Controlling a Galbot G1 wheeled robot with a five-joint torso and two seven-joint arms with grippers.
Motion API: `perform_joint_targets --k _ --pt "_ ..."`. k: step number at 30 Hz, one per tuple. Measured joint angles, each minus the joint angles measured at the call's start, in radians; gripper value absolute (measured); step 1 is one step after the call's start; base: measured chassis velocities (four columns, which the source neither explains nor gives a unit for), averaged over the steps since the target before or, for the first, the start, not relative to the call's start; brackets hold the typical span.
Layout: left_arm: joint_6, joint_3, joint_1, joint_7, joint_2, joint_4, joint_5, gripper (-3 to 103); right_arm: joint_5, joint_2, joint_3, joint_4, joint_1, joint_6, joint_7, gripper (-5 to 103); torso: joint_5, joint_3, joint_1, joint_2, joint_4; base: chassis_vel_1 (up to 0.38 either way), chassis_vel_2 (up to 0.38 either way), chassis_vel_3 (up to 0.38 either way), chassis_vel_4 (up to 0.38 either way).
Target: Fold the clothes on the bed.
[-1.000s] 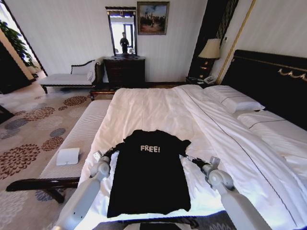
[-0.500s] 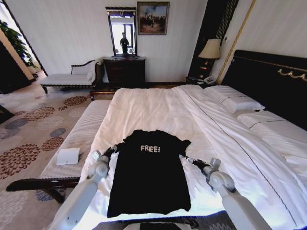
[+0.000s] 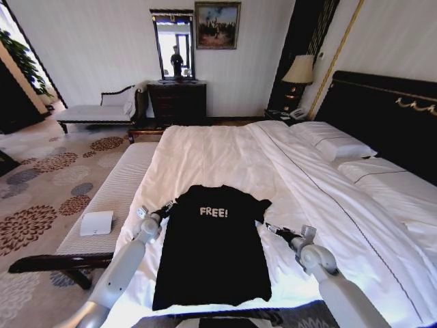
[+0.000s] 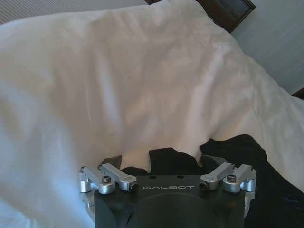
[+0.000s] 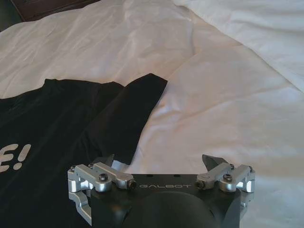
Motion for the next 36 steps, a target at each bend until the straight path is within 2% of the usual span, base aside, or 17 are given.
perform_joint_targets --k 1,3,4,5,6,9,12,15,16,19,24,27,36 --pt "-0.002 0.000 -0.002 0.008 -0.002 0.006 0.006 97 0.000 0.000 -0.001 -0.001 0.002 -0.001 0.001 100 0.0000 0.000 0.000 0.000 0.0000 0.000 0.000 0.000 0.000" --pt "-0.014 0.003 -0.010 0.032 -0.002 0.020 0.026 89 0.002 0.000 -0.003 -0.002 0.004 -0.003 0.003 100 0.0003 0.000 0.000 0.000 -0.0001 0.000 0.000 0.000 0.000" --pt "-0.014 0.003 -0.010 0.032 -0.002 0.020 0.026 89 0.002 0.000 -0.003 -0.002 0.004 -0.003 0.003 100 0.0003 0.000 0.000 0.000 -0.0001 0.000 0.000 0.000 0.000" --pt "-0.016 0.003 -0.013 0.038 -0.001 0.025 0.030 83 0.003 0.000 -0.003 -0.002 0.003 -0.004 0.003 100 0.0002 0.000 0.000 0.000 -0.0001 0.000 0.000 0.000 0.000" --pt "-0.017 0.003 -0.014 0.040 -0.001 0.028 0.031 83 0.003 0.000 -0.003 -0.001 0.003 -0.004 0.003 100 0.0001 0.000 0.000 0.000 -0.0001 0.000 0.000 0.000 0.000" --pt "-0.017 0.001 -0.016 0.043 -0.002 0.044 0.029 67 0.004 -0.001 -0.002 -0.001 0.000 -0.005 0.004 100 0.0001 0.000 0.000 0.000 0.0000 0.000 0.000 0.000 0.000" --pt "-0.014 0.000 -0.018 0.043 -0.004 0.054 0.012 61 0.006 -0.003 -0.002 0.000 0.001 -0.005 0.004 100 0.0001 0.000 0.000 0.000 -0.0001 0.000 0.000 0.000 0.000" --pt "-0.008 0.000 -0.023 0.046 -0.004 0.073 -0.006 45 0.015 -0.005 -0.003 0.006 0.010 -0.010 0.014 100 0.0001 0.000 0.000 0.000 0.0000 0.000 0.000 0.000 0.000" --pt "-0.008 0.000 -0.023 0.046 -0.004 0.073 -0.006 45 0.015 -0.005 -0.003 0.006 0.010 -0.010 0.014 100 0.0001 0.000 0.000 0.000 0.0000 0.000 0.000 0.000 0.000" --pt "-0.008 0.002 -0.026 0.049 -0.004 0.075 0.000 29 0.020 -0.007 -0.003 0.010 0.013 -0.011 0.019 100 0.0001 0.000 0.000 0.000 0.0000 0.000 0.000 0.000 0.000" --pt "-0.008 0.003 -0.028 0.050 -0.004 0.075 0.004 19 0.023 -0.007 -0.003 0.012 0.012 -0.012 0.021 100 0.0001 0.000 0.000 0.000 0.0000 0.000 0.000 0.000 0.000" --pt "-0.009 0.003 -0.028 0.050 -0.004 0.075 0.006 3 0.025 -0.007 -0.003 0.016 0.010 -0.012 0.023 100 0.0001 0.000 0.000 0.000 -0.0001 0.000 0.000 0.000 0.000" --pt "-0.020 -0.003 -0.022 0.050 -0.004 0.068 0.017 0 0.027 -0.007 -0.002 0.021 0.008 -0.013 0.026 100 0.0000 0.000 0.000 0.000 0.0000 0.000 0.000 0.000 0.000"
